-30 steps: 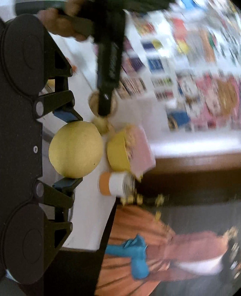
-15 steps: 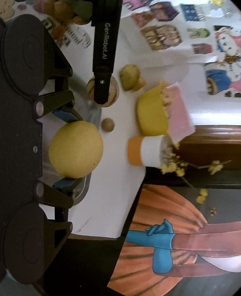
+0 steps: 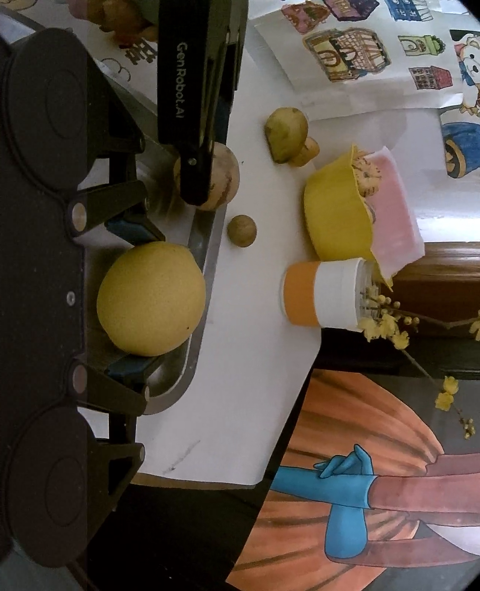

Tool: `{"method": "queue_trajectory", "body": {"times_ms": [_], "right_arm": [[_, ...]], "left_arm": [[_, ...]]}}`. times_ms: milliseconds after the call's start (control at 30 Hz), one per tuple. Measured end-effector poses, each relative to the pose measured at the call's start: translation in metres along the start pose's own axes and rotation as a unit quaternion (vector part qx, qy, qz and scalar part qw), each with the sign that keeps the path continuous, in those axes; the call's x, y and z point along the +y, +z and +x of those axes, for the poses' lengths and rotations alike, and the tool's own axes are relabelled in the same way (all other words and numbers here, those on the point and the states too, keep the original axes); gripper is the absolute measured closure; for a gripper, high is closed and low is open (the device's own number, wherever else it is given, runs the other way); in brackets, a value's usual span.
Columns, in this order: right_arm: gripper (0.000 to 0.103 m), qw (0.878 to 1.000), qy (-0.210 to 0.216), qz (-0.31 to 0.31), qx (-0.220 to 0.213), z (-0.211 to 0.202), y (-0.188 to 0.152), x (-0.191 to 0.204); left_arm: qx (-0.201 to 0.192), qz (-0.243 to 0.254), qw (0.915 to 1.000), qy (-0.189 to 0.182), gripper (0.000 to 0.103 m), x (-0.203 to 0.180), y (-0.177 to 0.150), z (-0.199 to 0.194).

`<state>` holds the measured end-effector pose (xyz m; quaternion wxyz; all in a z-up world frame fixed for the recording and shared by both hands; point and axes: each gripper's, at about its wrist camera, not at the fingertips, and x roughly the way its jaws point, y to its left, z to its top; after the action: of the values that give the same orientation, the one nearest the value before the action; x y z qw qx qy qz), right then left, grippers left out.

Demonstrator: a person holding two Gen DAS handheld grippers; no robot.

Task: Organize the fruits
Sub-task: 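Set the lemon on the metal tray with the right tool while the left tool releases the brown fruit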

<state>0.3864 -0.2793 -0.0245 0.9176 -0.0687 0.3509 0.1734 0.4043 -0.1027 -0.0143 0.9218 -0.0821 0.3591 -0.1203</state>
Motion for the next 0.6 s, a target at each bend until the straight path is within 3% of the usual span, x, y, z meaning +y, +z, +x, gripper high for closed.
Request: {"method": "queue_trajectory", "body": {"times_ms": [233, 300, 433, 600], "right_arm": [[0.038, 1.000, -0.001, -0.003, -0.009, -0.003, -0.002, 0.002], [0.027, 1.000, -0.007, -0.008, -0.025, -0.009, -0.002, 0.005], [0.022, 0.999, -0.013, -0.024, -0.042, -0.022, -0.003, 0.012], [0.009, 0.997, -0.026, -0.022, -0.074, -0.048, -0.008, 0.019]], "left_arm": [[0.013, -0.009, 0.9999, -0.008, 0.051, -0.001, -0.001, 0.000], [0.016, -0.018, 0.9996, -0.011, 0.049, 0.001, -0.001, -0.002], [-0.007, -0.034, 0.9993, -0.015, 0.030, 0.004, 0.000, -0.017], [-0.044, -0.045, 0.9980, -0.008, 0.014, 0.006, 0.003, -0.048]]}}
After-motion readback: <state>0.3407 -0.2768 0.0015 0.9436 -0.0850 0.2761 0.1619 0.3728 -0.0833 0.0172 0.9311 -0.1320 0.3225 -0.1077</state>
